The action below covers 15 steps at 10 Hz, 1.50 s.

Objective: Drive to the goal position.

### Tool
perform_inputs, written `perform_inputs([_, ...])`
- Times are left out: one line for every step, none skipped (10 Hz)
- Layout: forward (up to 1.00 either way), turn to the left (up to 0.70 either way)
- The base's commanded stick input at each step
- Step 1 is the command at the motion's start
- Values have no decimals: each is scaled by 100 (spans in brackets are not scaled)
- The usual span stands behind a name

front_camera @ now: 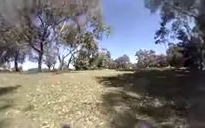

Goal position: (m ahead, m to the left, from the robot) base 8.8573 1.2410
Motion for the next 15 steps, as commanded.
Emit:
perform_inputs([100, 0])
perform_inputs([100, 0])
perform_inputs([100, 0])
perform_inputs([100, 0])
perform_inputs([100, 0])
perform_inputs([100, 0])
perform_inputs([100, 0])
perform_inputs([100, 0])
perform_inputs([100, 0])
perform_inputs([100, 0])
perform_inputs([100, 0])
perform_inputs([100, 0])
perform_inputs([100, 0])
perform_inputs([100, -12])
perform_inputs([100, -27])
